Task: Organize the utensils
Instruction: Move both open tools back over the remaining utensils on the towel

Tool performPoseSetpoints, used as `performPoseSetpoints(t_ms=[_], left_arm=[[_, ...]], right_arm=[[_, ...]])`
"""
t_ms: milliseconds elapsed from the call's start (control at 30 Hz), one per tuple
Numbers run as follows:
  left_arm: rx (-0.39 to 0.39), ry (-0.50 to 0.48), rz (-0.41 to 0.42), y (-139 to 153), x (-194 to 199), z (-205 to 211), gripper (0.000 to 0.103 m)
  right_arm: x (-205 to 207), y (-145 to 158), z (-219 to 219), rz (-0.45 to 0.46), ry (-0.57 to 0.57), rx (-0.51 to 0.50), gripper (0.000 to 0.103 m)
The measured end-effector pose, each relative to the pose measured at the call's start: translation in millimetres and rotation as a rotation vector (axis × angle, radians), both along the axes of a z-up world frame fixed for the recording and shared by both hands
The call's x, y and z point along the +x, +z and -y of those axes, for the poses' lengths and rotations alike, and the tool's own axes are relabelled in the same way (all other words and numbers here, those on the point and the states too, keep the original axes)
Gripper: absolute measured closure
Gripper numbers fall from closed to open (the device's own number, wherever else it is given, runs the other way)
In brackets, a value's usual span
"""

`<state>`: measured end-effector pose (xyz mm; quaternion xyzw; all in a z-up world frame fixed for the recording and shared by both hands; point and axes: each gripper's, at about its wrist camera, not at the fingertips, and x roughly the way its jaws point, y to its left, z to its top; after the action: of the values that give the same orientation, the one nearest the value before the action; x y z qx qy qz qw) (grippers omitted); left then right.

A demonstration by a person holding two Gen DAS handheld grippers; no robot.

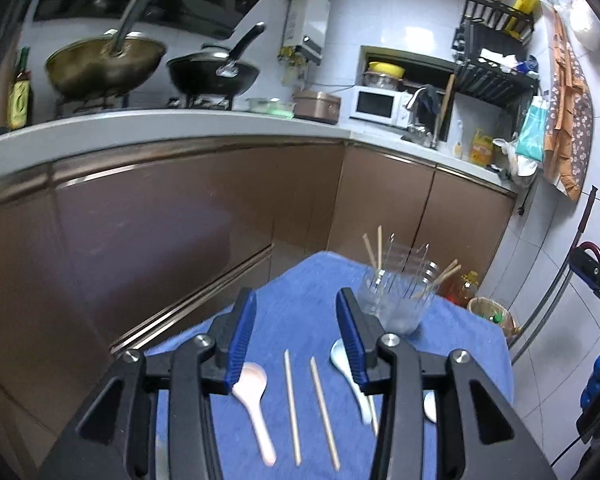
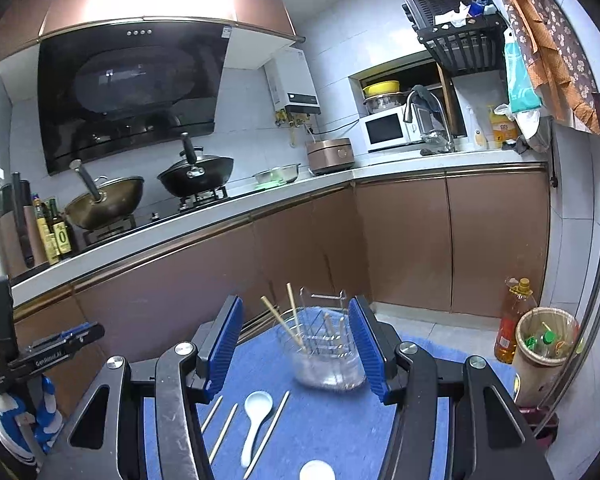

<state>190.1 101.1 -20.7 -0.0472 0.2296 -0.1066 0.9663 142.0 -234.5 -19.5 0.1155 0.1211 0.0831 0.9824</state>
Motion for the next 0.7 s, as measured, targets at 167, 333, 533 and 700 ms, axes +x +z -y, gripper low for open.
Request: performPoseSetpoints(t_ms=[167, 333, 533, 700], left_arm=[[-0.045, 0.041, -0.041, -8, -26, -23, 0.063], [-0.047, 0.059, -0.051, -6, -50, -26, 0.063], [-0.066, 0.029, -0.101, -4, -62, -9, 0.063], [-0.041, -0.014, -0.146, -10, -64, 16, 0.063]], right_arm=[[-23, -3, 3, -0.009, 0.01, 0.013, 0.051], [-39, -7, 7, -0.015, 0.024, 0.023, 0.051], [-57, -16, 13, -0.042, 0.054, 0.018, 0.051], [-67, -21, 26, -0.052, 0.05, 0.025, 0.051]])
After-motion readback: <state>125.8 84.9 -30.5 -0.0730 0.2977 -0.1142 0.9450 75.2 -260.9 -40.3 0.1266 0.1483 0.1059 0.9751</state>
